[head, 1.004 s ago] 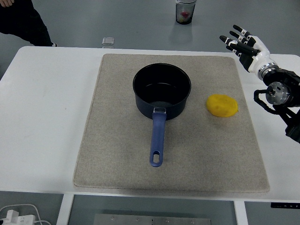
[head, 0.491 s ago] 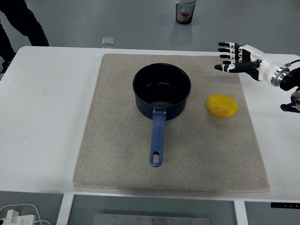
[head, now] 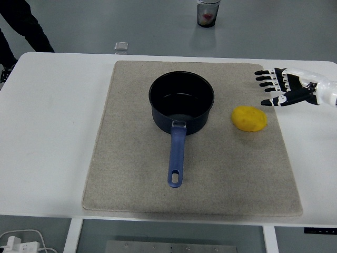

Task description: Put the potato in the blue pot

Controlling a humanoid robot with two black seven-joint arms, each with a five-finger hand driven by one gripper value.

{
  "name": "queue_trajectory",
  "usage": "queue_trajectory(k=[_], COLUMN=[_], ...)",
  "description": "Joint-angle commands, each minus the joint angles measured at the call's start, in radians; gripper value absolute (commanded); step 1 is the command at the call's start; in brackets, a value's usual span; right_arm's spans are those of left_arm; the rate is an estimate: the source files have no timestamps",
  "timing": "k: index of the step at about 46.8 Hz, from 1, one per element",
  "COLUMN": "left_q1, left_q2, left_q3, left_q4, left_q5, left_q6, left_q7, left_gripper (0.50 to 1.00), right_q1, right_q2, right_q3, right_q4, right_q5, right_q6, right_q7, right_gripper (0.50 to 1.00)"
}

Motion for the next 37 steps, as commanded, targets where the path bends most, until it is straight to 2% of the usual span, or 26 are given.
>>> queue_trajectory(k=[1,3,8,12,18,37], left_q1=[0.000,0.000,0.000,0.000,0.000,0.000], left_q2=[0.000,0.000,0.000,0.000,0.000,0.000], left_q3=[0.000,0.000,0.000,0.000,0.000,0.000], left_q4=[0.000,0.000,0.000,0.000,0.000,0.000], left_q5=[0.000,0.000,0.000,0.000,0.000,0.000], left_q6=[0.000,-0.001,0.000,-0.001,0.000,0.000], left_q7=[-0.001,0.000,0.000,-0.001,0.000,0.000], left_gripper=[0.996,0.996,0.996,0.996,0.996,0.996], right_q1=[-0.007,-0.009,-0.016,-0.024,-0.030,-0.090], right_q2=[-0.007,-0.004,0.004,0.005,0.008,0.022], right_q3=[0.002,-0.001,-0.004,-0.010,-0.010,0.007], right_q4=[0.007,0.007,0.008,0.008,0.008,0.024], right_q5=[-0.026,-0.033,-0.076,-0.136,-0.165,-0.172], right_q6=[-0.012,-0.021,-0.090,-0.110,-0.144,-0.147], right_q7=[0.029,0.038,0.064,0.095,0.104,0.112], right_gripper=[0.928,0.928,0.928,0.926,0.926,0.926])
